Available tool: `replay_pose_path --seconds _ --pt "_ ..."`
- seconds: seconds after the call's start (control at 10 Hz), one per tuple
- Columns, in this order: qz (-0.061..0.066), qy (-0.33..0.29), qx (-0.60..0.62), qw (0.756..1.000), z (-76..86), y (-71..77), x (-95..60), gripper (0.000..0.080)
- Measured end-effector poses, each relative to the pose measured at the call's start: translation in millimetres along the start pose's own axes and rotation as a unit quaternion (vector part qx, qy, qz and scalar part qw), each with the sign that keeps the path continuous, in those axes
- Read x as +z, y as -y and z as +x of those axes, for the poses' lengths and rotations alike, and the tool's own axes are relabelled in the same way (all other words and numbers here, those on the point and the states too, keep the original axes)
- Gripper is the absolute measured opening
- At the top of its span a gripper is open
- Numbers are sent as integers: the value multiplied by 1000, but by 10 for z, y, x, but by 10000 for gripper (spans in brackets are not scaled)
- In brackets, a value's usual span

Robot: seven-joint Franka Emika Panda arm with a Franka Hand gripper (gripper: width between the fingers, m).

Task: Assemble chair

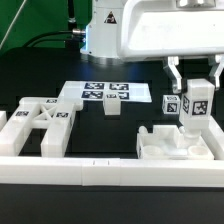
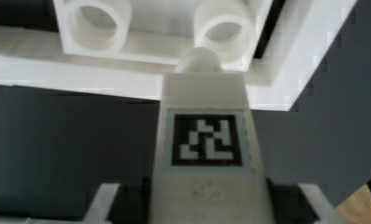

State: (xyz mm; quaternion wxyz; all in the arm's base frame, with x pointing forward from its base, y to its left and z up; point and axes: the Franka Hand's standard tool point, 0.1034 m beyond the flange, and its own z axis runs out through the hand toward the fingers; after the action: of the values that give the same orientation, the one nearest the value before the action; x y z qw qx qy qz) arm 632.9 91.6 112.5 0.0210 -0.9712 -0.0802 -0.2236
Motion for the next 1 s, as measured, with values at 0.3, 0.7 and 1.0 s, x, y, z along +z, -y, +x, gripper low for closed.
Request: replay_pose_path --seconds 0.3,0.7,1.0 --pt "2 7 -3 1000 -46 34 83 287" --pt "4 10 -8 1000 -58 101 108 287" --pt "4 5 -8 1000 -48 101 117 287"
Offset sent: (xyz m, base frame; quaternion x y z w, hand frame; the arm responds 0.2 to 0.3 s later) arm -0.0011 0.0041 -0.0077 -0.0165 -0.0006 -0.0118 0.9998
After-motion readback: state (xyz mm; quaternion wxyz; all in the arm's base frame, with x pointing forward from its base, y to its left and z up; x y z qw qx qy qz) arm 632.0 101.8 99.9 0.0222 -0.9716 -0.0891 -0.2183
